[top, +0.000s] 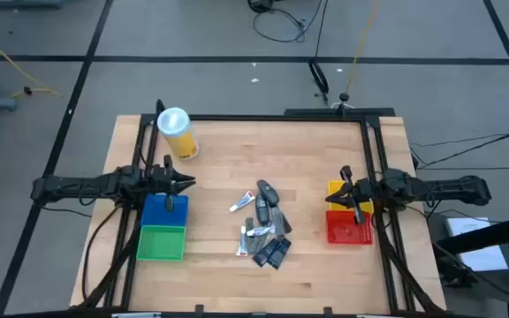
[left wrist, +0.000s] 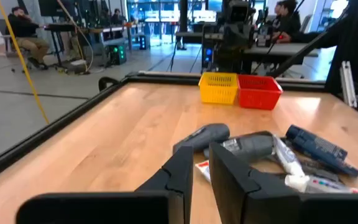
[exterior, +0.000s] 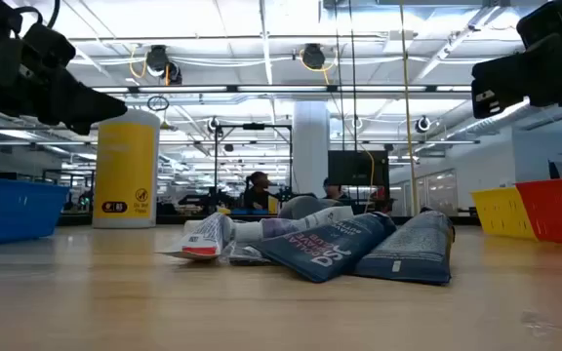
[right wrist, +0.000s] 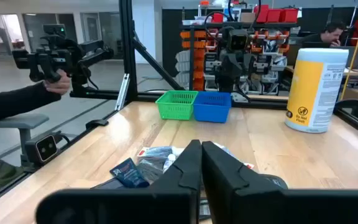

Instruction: Pick & Place Travel size toiletries

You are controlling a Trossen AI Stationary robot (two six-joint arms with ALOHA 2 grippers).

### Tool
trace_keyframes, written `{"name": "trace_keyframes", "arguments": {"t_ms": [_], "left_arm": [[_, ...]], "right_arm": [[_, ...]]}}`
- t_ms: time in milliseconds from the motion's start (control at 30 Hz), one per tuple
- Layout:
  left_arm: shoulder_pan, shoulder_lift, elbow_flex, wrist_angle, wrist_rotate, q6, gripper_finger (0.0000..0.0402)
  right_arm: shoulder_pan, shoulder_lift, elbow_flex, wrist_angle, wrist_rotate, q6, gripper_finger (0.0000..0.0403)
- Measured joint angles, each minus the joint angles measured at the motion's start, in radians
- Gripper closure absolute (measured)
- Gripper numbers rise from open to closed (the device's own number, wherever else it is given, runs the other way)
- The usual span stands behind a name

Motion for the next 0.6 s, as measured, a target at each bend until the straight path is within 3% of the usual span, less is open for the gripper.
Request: {"name": "trace_keyframes", "arguments": {"t_ms": [167, 300, 600], "left_arm": [[-0.001, -0.001, 0.0, 0.04, 0.006, -0.005, 0.0355], [0.0, -0.015, 0.005, 0.066, 0.071, 0.0, 0.0394], [0.0, -0.116, 0.006, -0.013, 0.103, 0.021, 0.0398]], "right_arm": [[0.0, 0.002, 0.0, 0.0, -0.002, 0.004, 0.04], [0.0, 0.001, 0.0, 0.0, -0.003, 0.018, 0.0402], [0.0, -0.002, 0.0, -0.047, -0.005, 0.092, 0.0402]]}}
